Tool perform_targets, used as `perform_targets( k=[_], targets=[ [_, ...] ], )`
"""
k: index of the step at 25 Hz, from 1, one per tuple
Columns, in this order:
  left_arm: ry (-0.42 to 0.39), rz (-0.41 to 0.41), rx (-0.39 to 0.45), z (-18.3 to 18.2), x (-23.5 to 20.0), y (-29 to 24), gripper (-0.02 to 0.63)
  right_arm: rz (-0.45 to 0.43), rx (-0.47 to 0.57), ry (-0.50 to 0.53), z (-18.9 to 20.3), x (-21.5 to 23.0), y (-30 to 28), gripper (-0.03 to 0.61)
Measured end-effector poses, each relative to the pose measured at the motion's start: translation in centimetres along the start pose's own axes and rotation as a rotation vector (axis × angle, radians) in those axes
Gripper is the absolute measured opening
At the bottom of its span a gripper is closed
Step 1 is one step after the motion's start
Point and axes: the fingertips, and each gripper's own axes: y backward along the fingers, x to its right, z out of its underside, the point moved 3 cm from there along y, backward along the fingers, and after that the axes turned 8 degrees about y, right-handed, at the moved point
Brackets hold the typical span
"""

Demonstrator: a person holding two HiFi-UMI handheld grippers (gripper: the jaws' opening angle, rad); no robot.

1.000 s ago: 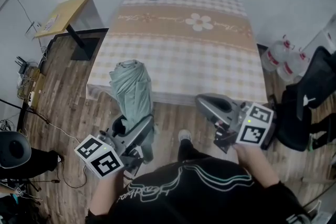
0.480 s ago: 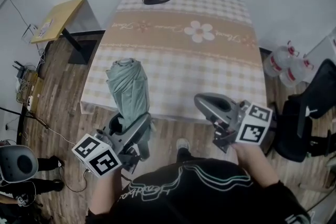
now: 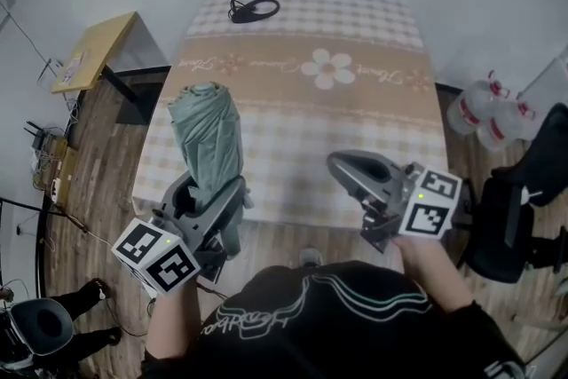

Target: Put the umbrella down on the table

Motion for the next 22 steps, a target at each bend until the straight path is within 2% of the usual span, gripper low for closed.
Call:
perform_targets(
  k=[12, 17, 22],
  targets=[
    [-0.240, -0.041, -0.057, -1.7, -0.3, -4.8, 0.270, 0.060, 0.027, 0.008, -0.7, 2.7, 1.6, 0.012],
    [-0.338, -0.034, -0.110, -3.0, -1.5, -9.0, 0.269, 0.112, 0.030, -0.017, -1.9, 5.8, 1.4, 0.012],
    [-0.376, -0.018, -0.158, -1.7, -2.3, -11.4, 0.268, 0.156, 0.034, -0.023, -1.5, 6.9, 2.0, 0.012]
  ],
)
